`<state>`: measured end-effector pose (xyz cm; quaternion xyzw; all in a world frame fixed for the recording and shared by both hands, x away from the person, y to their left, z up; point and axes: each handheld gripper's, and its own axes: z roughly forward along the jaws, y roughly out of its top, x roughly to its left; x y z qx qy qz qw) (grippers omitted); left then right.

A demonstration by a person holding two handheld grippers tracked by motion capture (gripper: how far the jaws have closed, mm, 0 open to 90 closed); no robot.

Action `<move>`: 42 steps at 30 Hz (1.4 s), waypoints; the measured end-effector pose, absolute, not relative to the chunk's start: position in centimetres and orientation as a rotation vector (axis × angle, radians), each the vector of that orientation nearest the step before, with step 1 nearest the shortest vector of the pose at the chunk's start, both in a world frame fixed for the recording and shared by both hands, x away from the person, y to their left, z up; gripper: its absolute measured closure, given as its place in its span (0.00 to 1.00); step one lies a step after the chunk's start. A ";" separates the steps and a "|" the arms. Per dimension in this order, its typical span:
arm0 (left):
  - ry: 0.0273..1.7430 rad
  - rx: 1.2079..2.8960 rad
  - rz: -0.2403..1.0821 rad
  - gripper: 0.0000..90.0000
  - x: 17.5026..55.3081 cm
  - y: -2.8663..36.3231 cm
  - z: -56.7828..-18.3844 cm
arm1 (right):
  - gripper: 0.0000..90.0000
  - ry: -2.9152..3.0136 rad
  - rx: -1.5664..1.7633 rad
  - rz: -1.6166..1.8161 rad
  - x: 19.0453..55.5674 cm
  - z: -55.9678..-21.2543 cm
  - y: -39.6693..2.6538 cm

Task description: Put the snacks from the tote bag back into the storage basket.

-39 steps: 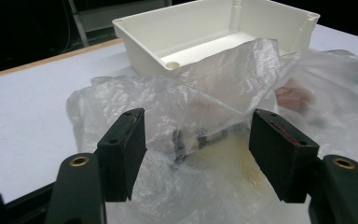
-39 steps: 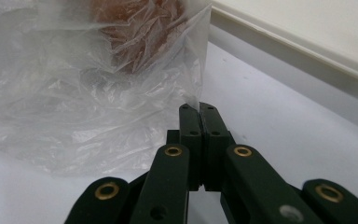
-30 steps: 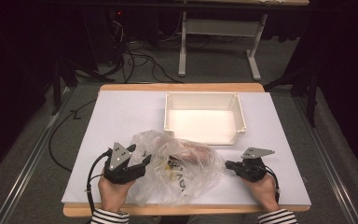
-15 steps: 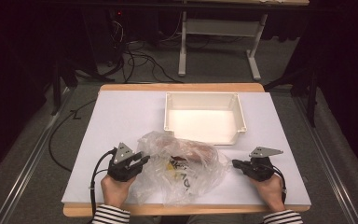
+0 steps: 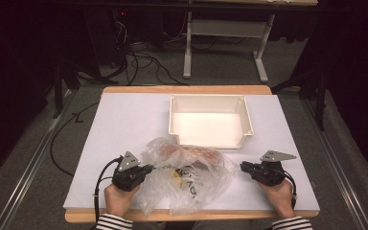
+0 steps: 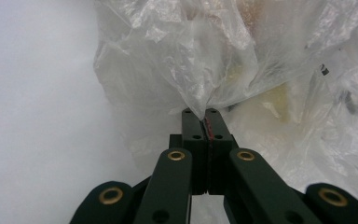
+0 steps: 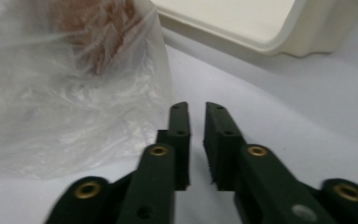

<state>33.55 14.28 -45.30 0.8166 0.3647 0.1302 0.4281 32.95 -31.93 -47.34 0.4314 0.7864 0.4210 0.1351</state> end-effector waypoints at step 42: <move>0.773 2.065 0.320 0.99 31.0 10.8 -45.5 | 0.58 2.164 1.123 1.284 30.6 -44.2 -30.6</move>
